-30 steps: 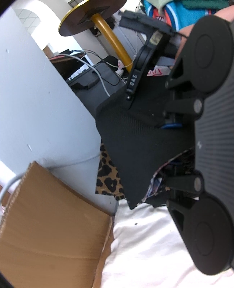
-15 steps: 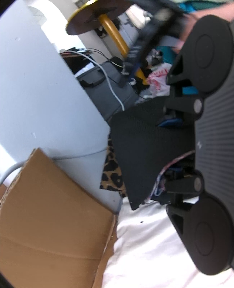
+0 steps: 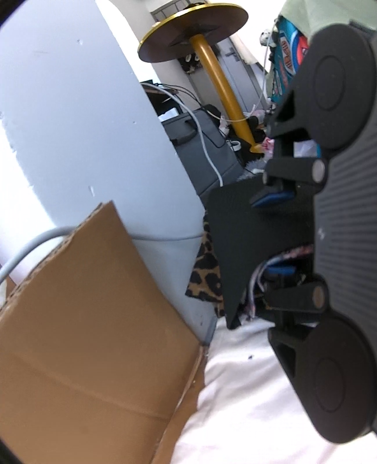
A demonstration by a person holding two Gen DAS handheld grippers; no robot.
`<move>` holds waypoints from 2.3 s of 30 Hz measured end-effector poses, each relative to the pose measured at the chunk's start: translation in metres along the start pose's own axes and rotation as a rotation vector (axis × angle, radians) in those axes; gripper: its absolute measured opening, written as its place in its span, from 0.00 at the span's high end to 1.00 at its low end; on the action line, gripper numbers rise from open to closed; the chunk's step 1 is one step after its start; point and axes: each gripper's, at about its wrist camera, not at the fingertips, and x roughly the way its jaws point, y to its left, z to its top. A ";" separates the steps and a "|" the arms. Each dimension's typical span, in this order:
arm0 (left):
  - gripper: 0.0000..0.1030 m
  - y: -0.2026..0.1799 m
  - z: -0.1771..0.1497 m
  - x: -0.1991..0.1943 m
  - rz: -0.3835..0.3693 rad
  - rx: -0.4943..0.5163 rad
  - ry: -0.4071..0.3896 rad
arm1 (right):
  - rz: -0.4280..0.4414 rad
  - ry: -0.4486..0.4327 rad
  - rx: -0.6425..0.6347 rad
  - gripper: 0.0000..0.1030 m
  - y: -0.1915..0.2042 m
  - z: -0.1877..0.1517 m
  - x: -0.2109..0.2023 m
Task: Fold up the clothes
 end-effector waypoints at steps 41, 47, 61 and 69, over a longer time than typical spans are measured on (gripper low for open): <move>0.94 -0.013 0.060 -0.023 0.197 0.163 -0.056 | 0.063 -0.013 0.068 0.64 0.001 -0.037 -0.022; 0.88 -0.039 0.056 -0.035 0.209 0.228 -0.010 | 0.054 -0.030 0.111 0.64 -0.007 -0.040 -0.030; 0.81 -0.091 -0.030 0.002 0.163 0.425 0.168 | 0.039 -0.024 0.099 0.64 -0.018 -0.050 -0.030; 0.98 -0.061 -0.038 0.010 0.201 0.460 0.188 | 0.024 0.006 0.096 0.64 -0.031 -0.058 -0.025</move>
